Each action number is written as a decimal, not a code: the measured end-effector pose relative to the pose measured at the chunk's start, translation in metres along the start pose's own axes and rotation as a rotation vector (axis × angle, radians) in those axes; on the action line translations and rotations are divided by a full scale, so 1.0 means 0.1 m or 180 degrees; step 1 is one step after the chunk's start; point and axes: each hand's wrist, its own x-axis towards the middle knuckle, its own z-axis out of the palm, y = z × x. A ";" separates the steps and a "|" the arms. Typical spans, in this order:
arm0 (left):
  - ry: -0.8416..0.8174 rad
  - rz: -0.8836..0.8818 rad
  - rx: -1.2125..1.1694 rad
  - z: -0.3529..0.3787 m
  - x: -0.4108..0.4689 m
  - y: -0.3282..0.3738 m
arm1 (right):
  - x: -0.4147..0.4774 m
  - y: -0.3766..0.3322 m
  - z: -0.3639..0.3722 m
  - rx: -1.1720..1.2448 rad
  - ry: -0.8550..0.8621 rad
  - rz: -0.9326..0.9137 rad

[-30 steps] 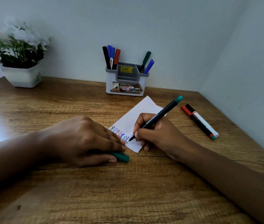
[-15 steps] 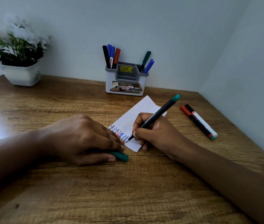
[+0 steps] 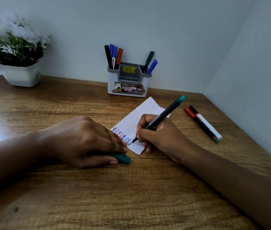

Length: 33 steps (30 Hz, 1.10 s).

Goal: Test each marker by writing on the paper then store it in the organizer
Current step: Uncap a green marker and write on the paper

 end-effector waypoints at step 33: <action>-0.0020 0.0337 0.0006 -0.08 0.06 -0.05 | 0.01 -0.04 -0.05 0.0963 0.0365 0.0444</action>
